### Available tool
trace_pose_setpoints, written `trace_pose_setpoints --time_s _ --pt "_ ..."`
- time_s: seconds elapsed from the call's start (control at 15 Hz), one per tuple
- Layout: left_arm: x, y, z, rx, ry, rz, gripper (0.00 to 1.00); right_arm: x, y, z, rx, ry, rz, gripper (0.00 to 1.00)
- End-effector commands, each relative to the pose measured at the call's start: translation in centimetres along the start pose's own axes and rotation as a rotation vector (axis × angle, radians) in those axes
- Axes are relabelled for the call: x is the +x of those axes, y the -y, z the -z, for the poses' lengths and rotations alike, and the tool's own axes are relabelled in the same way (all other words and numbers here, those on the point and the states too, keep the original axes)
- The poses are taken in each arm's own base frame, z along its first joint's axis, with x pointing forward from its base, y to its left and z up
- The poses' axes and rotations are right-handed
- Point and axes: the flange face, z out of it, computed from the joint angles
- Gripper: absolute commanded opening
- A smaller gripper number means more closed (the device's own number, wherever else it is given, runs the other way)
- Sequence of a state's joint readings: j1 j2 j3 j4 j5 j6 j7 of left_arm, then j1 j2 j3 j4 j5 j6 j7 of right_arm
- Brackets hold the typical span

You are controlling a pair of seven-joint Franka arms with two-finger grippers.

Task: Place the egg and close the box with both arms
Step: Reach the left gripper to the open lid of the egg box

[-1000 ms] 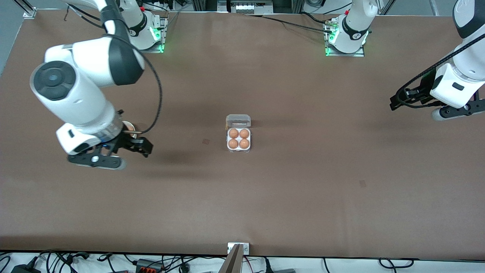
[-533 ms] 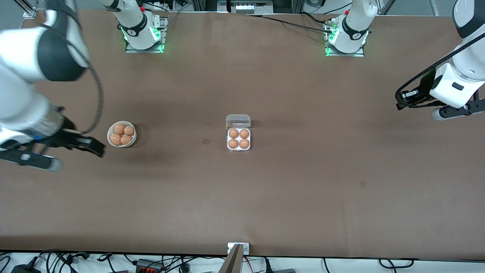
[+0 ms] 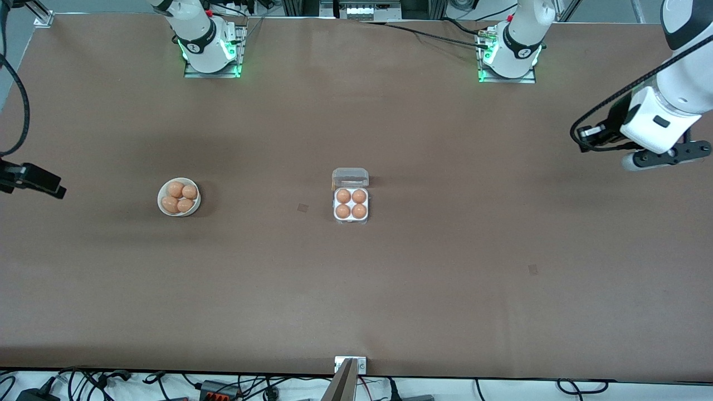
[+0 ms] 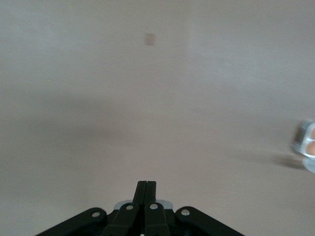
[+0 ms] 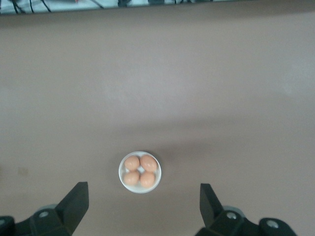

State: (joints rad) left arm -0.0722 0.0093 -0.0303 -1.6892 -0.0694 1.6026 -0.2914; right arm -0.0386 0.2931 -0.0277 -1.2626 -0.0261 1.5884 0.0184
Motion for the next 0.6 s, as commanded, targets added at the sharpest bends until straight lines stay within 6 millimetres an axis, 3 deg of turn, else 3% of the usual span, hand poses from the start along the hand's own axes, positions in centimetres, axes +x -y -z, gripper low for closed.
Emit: trace_pose_setpoints --time_s 0.0,0.27,0.4,0.53 --pt "-1.5 -3.6 0.1 -0.044 0.034 -0.061 0.01 -1.7 0.7 0.6 0.007 0.031 0.024 1.00" --pt "-3.8 -12.9 -2.7 -0.110 0.088 -0.067 0.01 -5.1 0.6 0.0 0.006 0.042 0.024 1.00" --pt "-5.2 -18.8 -5.7 -0.114 0.104 -0.026 0.01 -6.7 0.3 -0.9 0.005 0.040 0.028 1.00" --pt "-4.9 -22.9 -7.3 -0.157 0.095 0.011 0.01 -7.2 0.4 -1.7 0.002 0.006 0.037 1.00"
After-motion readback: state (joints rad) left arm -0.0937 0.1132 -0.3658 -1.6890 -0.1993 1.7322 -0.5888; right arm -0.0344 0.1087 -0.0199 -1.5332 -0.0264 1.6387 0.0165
